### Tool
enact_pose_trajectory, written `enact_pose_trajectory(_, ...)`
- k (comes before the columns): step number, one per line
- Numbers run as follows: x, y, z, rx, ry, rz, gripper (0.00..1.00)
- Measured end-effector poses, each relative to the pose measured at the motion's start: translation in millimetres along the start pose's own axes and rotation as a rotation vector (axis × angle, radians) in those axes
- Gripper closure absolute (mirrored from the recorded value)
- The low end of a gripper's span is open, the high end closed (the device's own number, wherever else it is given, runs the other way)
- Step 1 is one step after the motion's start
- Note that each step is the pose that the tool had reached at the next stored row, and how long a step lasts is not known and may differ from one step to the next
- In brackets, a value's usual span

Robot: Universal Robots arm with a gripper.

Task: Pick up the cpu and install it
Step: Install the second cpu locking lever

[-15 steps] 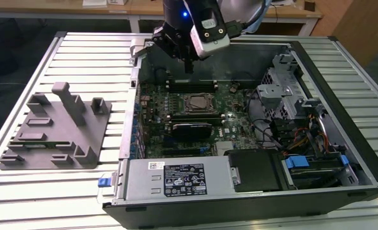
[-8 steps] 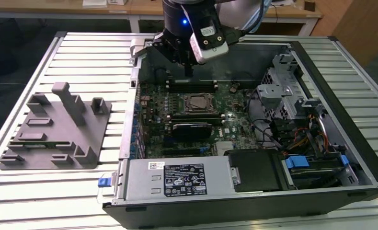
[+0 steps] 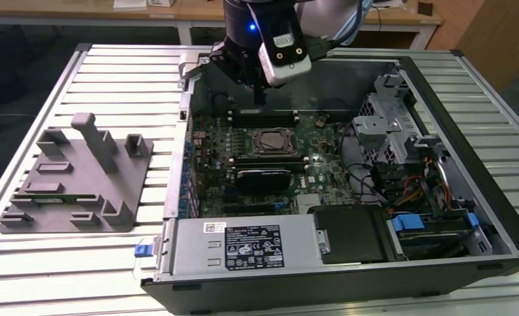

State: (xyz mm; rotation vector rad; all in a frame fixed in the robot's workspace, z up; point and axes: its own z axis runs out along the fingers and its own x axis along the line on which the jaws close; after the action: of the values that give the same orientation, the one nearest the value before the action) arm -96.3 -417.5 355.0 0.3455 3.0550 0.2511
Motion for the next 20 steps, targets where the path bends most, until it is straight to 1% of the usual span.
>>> enact_pose_trajectory(20,0.4,-1.9,10.8,0.0001,0.0000,0.000,0.89)
